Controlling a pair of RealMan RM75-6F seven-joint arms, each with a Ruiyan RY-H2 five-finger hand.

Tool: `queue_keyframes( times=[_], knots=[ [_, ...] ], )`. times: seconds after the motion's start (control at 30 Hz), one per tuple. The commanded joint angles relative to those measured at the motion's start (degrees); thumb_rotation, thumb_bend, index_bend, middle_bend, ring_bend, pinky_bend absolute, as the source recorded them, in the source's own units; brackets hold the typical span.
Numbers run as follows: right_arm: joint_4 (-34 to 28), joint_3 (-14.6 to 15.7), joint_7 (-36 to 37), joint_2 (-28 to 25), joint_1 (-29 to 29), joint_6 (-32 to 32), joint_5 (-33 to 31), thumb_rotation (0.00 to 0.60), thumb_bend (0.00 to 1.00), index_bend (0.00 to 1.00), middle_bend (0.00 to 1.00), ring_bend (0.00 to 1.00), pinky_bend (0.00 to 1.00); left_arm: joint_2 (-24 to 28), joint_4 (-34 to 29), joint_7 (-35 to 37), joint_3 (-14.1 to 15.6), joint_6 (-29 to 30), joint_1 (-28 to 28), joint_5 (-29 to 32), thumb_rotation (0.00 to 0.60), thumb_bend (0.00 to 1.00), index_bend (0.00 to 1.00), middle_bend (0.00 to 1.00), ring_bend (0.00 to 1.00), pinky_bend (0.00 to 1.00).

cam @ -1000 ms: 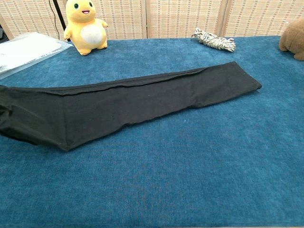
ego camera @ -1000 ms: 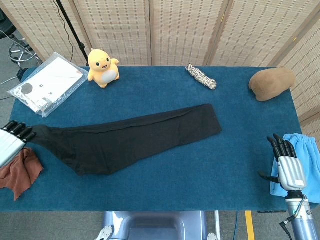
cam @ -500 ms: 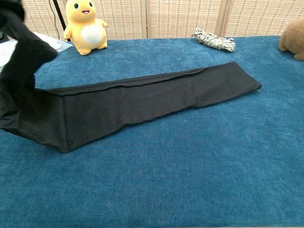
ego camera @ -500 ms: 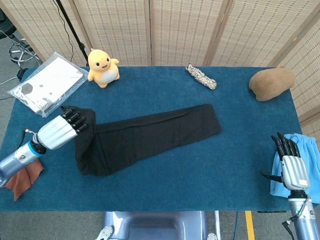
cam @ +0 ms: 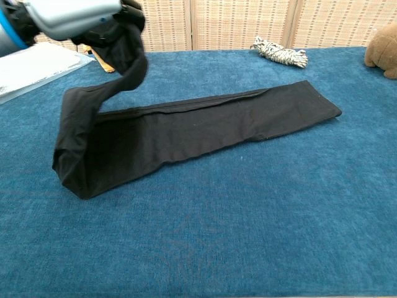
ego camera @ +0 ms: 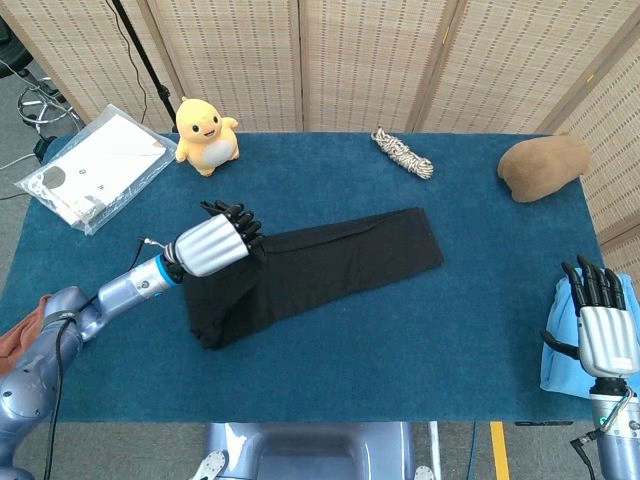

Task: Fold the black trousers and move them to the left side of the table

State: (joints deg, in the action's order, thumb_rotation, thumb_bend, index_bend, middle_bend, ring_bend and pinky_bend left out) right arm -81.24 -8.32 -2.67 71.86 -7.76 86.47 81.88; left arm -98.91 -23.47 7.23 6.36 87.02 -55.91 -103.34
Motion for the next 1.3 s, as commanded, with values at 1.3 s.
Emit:
queue_keyframes(
  times=[1.3],
  knots=[
    [0.5,-1.7,3.3,-0.8,0.1,-2.5,-3.5,0.600,0.00,0.04,0.00,0.00,0.00,-19.7,11.0,-7.0,-4.0,-26.5,-24.6,2.5,0.600,0.74,0.81,0.57,0.46,0.48]
  ],
)
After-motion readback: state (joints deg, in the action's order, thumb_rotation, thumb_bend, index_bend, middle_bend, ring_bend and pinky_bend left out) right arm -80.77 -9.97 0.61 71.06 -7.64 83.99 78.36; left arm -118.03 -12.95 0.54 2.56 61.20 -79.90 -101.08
